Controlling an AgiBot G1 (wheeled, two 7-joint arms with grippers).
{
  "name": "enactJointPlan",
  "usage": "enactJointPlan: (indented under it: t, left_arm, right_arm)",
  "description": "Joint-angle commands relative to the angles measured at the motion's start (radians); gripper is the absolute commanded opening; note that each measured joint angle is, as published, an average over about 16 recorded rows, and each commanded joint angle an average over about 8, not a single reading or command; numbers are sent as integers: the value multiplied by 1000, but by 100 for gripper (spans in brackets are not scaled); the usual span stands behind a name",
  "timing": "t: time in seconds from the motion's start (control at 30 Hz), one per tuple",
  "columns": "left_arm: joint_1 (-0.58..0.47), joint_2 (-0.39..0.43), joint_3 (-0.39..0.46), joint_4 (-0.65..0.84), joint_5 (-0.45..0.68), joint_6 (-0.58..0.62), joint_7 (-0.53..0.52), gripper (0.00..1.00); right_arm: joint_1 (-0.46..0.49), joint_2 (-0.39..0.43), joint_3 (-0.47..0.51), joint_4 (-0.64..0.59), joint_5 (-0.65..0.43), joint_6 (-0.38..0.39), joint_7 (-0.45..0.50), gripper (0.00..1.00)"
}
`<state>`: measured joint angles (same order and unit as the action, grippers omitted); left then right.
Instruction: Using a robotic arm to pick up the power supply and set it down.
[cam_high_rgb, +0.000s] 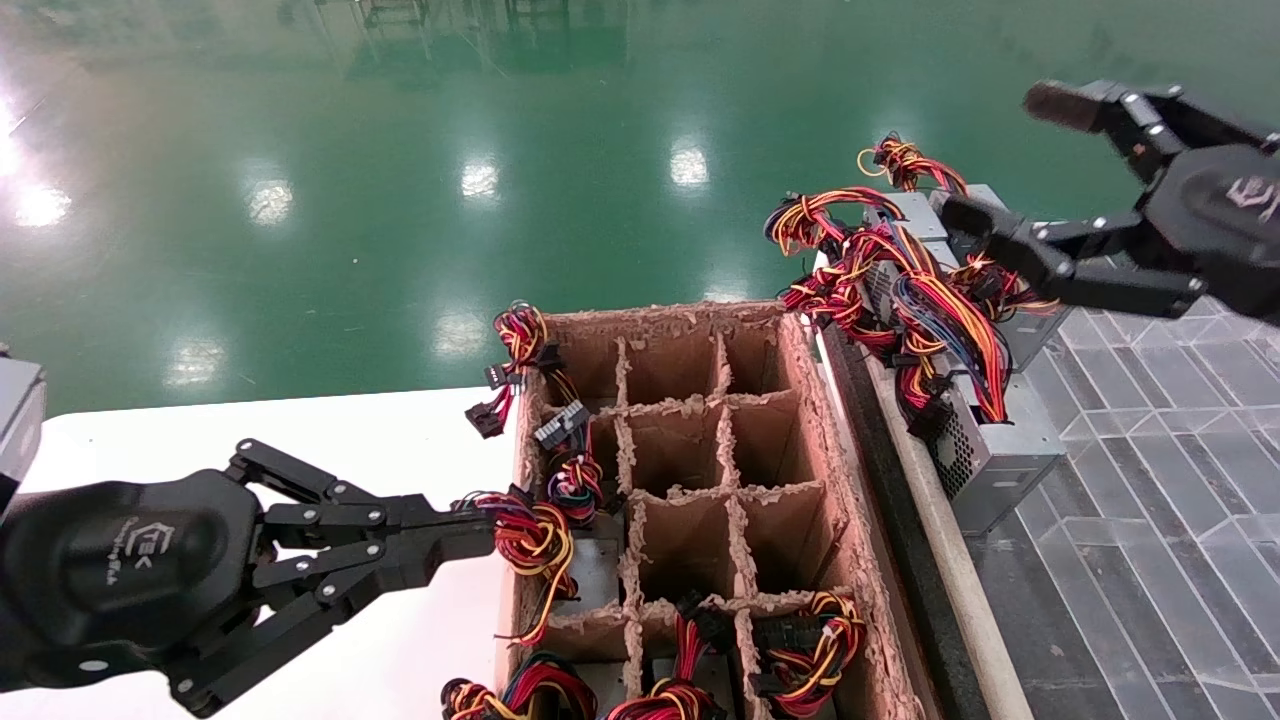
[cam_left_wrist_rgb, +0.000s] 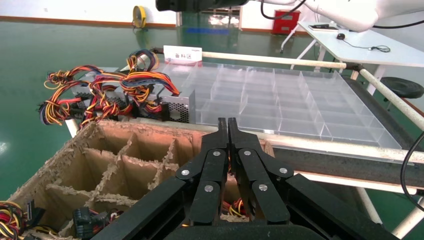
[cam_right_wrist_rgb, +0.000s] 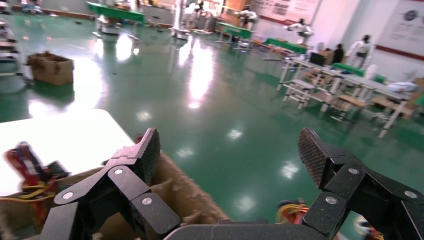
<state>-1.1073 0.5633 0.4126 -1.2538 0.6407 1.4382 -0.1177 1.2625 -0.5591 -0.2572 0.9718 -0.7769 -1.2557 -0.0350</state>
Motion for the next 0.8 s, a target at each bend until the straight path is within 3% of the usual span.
enactJointPlan:
  t: [0.03, 0.8]
  left_arm:
    - [0, 0, 0, 0, 0, 0, 0, 100]
    - [0, 0, 0, 0, 0, 0, 0, 100]
  right_arm:
    - [-8, -2, -1, 13, 2, -10, 10, 100]
    - [-100, -28, -12, 165, 25, -127, 118, 100]
